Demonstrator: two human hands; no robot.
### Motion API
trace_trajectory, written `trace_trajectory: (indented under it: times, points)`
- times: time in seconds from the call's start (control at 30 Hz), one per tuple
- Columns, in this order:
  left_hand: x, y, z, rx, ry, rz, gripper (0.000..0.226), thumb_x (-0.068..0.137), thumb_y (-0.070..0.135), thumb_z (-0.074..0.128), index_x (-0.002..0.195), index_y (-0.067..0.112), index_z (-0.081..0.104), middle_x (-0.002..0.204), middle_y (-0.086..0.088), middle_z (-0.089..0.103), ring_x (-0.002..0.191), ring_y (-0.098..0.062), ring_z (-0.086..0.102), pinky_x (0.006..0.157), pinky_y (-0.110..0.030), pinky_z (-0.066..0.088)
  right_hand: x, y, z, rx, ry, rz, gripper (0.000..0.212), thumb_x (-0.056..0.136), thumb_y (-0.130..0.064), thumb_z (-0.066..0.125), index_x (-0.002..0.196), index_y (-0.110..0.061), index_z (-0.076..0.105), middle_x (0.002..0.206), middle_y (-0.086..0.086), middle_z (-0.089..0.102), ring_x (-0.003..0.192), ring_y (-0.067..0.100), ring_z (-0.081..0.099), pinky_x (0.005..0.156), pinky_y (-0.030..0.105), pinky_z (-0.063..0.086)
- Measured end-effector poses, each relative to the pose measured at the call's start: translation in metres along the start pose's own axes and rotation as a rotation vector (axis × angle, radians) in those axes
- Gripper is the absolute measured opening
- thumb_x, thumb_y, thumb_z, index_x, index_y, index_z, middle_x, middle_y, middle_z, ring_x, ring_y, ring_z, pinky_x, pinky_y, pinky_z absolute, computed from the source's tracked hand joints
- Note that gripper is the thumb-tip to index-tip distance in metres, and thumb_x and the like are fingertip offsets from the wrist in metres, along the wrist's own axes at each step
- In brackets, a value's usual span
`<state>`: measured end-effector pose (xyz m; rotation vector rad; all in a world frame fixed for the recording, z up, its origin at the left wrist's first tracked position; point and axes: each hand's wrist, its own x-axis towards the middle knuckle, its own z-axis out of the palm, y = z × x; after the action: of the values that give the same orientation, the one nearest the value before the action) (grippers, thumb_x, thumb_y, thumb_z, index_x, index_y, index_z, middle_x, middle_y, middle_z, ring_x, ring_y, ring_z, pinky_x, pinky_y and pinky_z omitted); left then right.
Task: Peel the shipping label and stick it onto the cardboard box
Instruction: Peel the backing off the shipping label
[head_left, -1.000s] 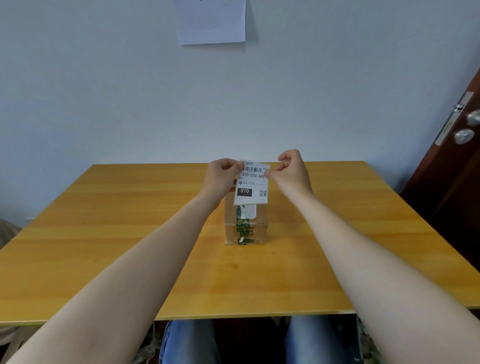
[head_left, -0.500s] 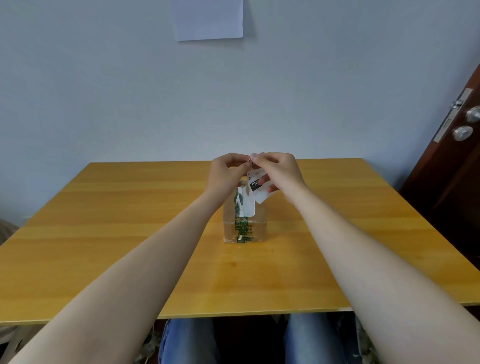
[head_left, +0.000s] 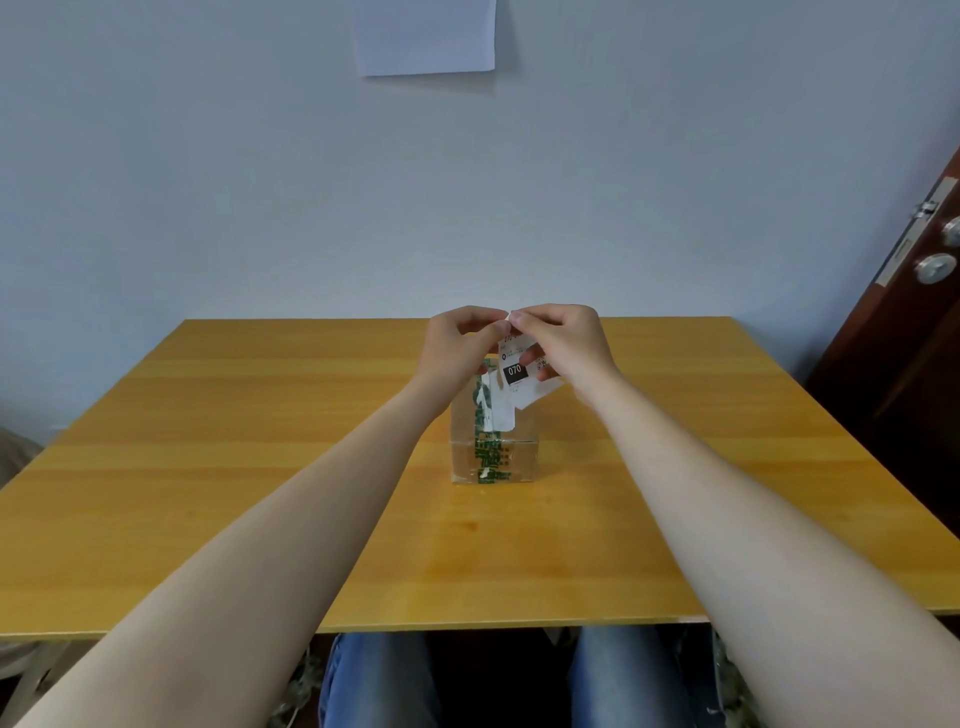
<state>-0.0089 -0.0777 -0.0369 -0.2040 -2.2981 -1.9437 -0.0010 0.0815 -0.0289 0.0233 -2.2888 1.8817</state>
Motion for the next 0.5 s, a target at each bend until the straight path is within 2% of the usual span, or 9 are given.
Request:
trace_trajectory:
  times: [0.17, 0.3, 0.5]
  points:
    - [-0.0003, 0.0009, 0.0005, -0.023, -0.012, -0.021, 0.019, 0.098, 0.028, 0.069, 0.107, 0.015, 0.078, 0.101, 0.001, 0.079, 0.089, -0.014, 0.077, 0.074, -0.035, 0.063, 0.0011, 0.0001, -0.0006, -0.011, -0.011, -0.012, 0.017, 0.098, -0.025, 0.071, 0.106, -0.014, 0.082, 0.096, 0.004, 0.079, 0.063, 0.013, 0.070, 0.044, 0.027, 0.049]
    - [0.0000, 0.0025, 0.0008, -0.032, -0.017, -0.027, 0.020, 0.099, 0.029, 0.066, 0.106, 0.014, 0.078, 0.098, 0.002, 0.079, 0.086, -0.012, 0.077, 0.069, -0.029, 0.063, 0.0012, 0.0013, -0.0012, -0.024, -0.016, -0.029, 0.017, 0.100, -0.023, 0.068, 0.106, -0.013, 0.081, 0.096, 0.005, 0.079, 0.063, 0.013, 0.070, 0.046, 0.029, 0.051]
    - [0.0009, 0.0030, -0.0012, -0.084, -0.021, -0.081, 0.022, 0.100, 0.027, 0.064, 0.104, 0.012, 0.078, 0.096, 0.002, 0.079, 0.084, -0.015, 0.076, 0.077, -0.041, 0.064, 0.0003, 0.0003, -0.0017, -0.056, -0.034, -0.061, 0.011, 0.098, -0.023, 0.071, 0.098, -0.019, 0.081, 0.094, 0.003, 0.079, 0.065, 0.011, 0.070, 0.048, 0.029, 0.054]
